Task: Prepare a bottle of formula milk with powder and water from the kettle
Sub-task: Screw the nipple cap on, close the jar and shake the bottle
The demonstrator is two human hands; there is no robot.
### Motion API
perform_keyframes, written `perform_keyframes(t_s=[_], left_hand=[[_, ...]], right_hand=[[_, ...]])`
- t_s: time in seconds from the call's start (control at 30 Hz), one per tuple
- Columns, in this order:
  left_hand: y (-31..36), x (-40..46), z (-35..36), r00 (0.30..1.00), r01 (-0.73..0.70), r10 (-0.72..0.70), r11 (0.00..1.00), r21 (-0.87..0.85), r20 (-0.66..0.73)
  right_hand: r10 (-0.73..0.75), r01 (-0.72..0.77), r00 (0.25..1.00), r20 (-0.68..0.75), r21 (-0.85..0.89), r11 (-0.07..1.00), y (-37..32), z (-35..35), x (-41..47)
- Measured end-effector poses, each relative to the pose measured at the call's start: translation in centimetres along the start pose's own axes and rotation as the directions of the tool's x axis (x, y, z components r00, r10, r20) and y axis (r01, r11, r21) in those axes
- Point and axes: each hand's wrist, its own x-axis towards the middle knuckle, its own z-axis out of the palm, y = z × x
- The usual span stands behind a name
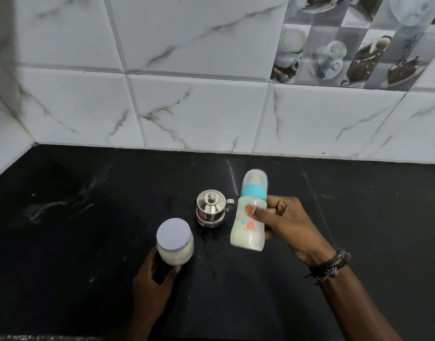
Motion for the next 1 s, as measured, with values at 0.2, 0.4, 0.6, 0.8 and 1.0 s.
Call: perform_keyframes(t_s=[0.2, 0.4, 0.6, 0.8, 1.0], left_hand=[[-0.25, -0.05, -0.01, 1.0, -0.003, 0.003, 1.0, 0.009, -0.002], [-0.1, -0.08, -0.05, 1.0, 0.014, -0.014, 1.0, 0.003, 0.006], [0.06, -0.07, -0.05, 1.0, 0.015, -0.015, 1.0, -0.005, 0.002], [0.06, -0.08, -0.08, 1.0, 0.01, -0.01, 1.0, 0.01, 0.0], [0.14, -0.08, -0.11, 1.0, 0.004, -0.004, 1.0, -0.006, -0.005]], right_hand=[[-0.034, 0.036, 0.998, -0.059, 0.027, 0.999, -0.05, -0.27, 0.18], [-0.016, 0.015, 1.0, -0.025, -0.033, 0.999, -0.17, -0.39, -0.06], [-0.001, 0.001, 1.0, -0.016, -0.031, 1.0, -0.13, -0.09, -0.11], [-0.027, 0.032, 0.994, -0.103, 0.048, 0.998, -0.2, 0.06, 0.32], [-0.017, 0.019, 0.996, -0.082, 0.024, 1.0, -0.28, -0.22, 0.21]])
